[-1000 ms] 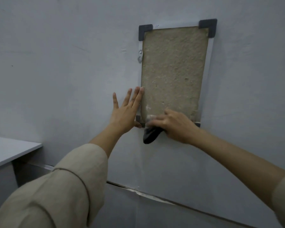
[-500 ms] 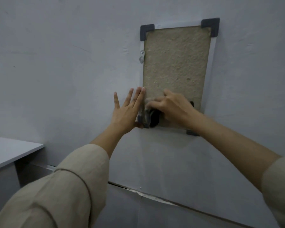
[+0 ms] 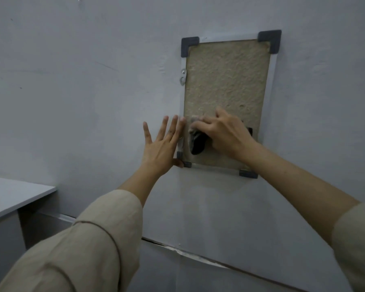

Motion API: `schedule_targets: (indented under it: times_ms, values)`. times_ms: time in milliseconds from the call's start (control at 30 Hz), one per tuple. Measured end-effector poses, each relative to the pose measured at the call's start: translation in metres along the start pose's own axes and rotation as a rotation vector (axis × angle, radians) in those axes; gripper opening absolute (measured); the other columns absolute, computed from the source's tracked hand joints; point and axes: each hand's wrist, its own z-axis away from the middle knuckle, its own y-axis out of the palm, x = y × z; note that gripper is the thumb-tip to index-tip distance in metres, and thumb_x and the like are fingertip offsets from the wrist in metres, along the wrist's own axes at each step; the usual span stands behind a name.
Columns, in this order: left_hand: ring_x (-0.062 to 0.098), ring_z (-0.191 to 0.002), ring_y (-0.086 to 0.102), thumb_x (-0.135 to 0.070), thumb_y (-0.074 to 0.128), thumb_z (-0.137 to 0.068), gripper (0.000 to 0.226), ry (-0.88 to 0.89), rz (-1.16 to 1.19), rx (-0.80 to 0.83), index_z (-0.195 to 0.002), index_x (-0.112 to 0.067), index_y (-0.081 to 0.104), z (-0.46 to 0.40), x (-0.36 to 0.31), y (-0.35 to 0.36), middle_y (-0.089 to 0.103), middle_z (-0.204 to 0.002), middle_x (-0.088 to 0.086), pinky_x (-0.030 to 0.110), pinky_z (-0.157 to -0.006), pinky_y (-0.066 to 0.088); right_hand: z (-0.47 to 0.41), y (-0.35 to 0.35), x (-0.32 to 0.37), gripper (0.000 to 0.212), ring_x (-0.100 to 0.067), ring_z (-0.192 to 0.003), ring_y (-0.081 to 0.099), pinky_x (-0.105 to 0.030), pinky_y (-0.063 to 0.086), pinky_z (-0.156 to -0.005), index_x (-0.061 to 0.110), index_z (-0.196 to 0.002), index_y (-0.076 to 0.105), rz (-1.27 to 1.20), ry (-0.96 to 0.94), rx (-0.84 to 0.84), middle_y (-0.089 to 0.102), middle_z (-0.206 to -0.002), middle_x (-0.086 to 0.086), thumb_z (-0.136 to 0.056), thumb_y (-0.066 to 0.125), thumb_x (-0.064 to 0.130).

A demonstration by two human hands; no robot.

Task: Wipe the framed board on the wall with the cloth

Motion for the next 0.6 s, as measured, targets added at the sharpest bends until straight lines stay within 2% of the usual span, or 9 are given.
schedule_targets:
  times_ms: [67, 167, 233, 367, 467, 600]
  values:
    - [0.023, -0.138, -0.029, -0.062, 0.056, -0.077, 0.116, -0.014, 0.011, -0.001, -0.133, -0.023, -0.038, 0.000, -0.001, 0.000, -0.028, -0.153, 0.002, 0.065, -0.099, -0.021, 0.015, 0.009, 0.016, 0.029, -0.020, -0.063, 0.052, -0.023, 0.035, -0.047, 0.015, -0.098, 0.069, -0.053, -0.081, 0.026, 0.070, -0.099, -0.005, -0.070, 0.074, 0.005]
    - [0.024, -0.139, -0.029, -0.061, 0.057, -0.076, 0.116, -0.037, 0.016, -0.001, -0.131, -0.026, -0.039, -0.001, -0.001, -0.001, -0.031, -0.152, 0.004, 0.066, -0.100, -0.020, 0.036, 0.023, 0.035, 0.025, -0.020, -0.061, 0.054, -0.024, 0.039, -0.044, 0.016, -0.091, 0.070, 0.008, -0.320, 0.168, 0.070, -0.096, -0.005, -0.068, 0.078, 0.009]
    - [0.022, -0.137, -0.032, -0.062, 0.058, -0.075, 0.118, -0.048, 0.017, 0.003, -0.130, -0.027, -0.041, -0.002, 0.000, 0.001, -0.032, -0.151, 0.005, 0.066, -0.099, -0.020, 0.021, 0.019, 0.023, 0.019, -0.019, -0.064, 0.055, -0.024, 0.037, -0.046, 0.016, -0.091, 0.070, 0.077, -0.295, 0.157, 0.071, -0.096, -0.003, -0.073, 0.075, 0.011]
    - [0.024, -0.138, -0.031, -0.064, 0.060, -0.072, 0.122, -0.058, 0.011, 0.011, -0.130, -0.030, -0.041, -0.001, -0.002, 0.001, -0.031, -0.152, 0.007, 0.066, -0.097, -0.021, -0.005, 0.005, 0.008, 0.019, -0.019, -0.059, 0.057, -0.021, 0.035, -0.044, 0.017, -0.087, 0.071, 0.177, -0.095, -0.009, 0.071, -0.080, -0.001, -0.070, 0.075, 0.010]
    - [0.026, -0.139, -0.029, -0.061, 0.060, -0.075, 0.121, -0.079, 0.006, 0.015, -0.127, -0.030, -0.044, -0.001, -0.003, 0.001, -0.031, -0.151, 0.008, 0.067, -0.098, -0.019, 0.016, 0.017, 0.025, 0.024, -0.018, -0.064, 0.055, -0.024, 0.042, -0.047, 0.016, -0.093, 0.070, 0.067, -0.111, 0.042, 0.069, -0.097, -0.004, -0.071, 0.074, 0.009]
    - [0.025, -0.139, -0.029, -0.063, 0.060, -0.073, 0.122, -0.091, 0.023, 0.025, -0.124, -0.030, -0.046, -0.001, -0.004, 0.000, -0.031, -0.151, 0.008, 0.068, -0.099, -0.019, 0.028, 0.016, 0.033, 0.023, -0.023, -0.080, 0.055, -0.029, 0.041, -0.056, 0.013, -0.108, 0.063, 0.101, -0.323, 0.300, 0.063, -0.115, -0.007, -0.088, 0.054, 0.006]
